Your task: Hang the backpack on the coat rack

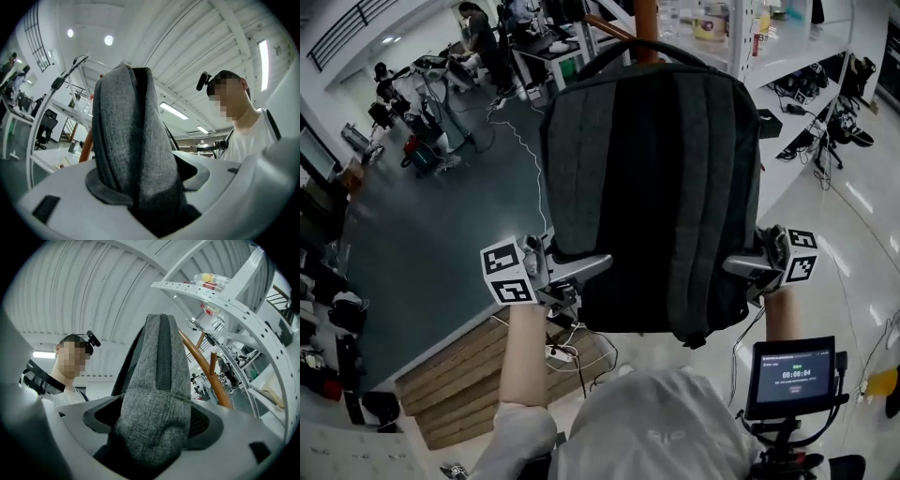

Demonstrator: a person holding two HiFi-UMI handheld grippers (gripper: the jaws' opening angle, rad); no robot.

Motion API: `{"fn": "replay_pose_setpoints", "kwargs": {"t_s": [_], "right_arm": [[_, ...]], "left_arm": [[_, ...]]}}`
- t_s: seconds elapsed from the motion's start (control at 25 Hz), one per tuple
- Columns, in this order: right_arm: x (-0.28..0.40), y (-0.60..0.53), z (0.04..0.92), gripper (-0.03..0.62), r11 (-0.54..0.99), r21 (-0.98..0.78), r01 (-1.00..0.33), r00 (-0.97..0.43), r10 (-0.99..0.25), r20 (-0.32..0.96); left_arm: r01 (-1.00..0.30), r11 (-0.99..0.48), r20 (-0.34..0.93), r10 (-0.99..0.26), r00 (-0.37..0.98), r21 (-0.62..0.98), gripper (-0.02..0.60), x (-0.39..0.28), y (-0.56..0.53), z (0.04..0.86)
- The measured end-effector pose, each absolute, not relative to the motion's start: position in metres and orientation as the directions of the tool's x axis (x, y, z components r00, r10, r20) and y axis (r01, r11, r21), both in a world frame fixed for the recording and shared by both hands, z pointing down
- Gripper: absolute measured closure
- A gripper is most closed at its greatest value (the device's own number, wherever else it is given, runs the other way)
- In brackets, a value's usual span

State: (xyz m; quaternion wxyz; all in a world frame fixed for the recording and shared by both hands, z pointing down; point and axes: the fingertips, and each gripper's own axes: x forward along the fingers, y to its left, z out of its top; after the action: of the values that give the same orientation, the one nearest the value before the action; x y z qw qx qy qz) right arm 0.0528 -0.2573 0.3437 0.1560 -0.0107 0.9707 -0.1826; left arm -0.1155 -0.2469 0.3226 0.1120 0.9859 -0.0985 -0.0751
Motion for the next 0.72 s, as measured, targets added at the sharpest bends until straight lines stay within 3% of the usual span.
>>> {"fn": "replay_pose_setpoints", "kwargs": {"t_s": [0.36,0.72], "right_arm": [[0.026,-0.280,0.263,0.189,0.976,-0.206,0.076,-0.955,0.012,-0.298],[0.021,-0.293,0.231,0.189,0.985,-0.163,0.048,-0.949,-0.006,-0.315]], "left_arm": [[-0.258,-0.963,-0.164,-0.267,0.949,0.077,0.305,-0.141,-0.261,0.247],[-0.248,-0.969,-0.162,-0.248,0.955,0.022,0.299,-0.148,-0.279,0.211]]}}
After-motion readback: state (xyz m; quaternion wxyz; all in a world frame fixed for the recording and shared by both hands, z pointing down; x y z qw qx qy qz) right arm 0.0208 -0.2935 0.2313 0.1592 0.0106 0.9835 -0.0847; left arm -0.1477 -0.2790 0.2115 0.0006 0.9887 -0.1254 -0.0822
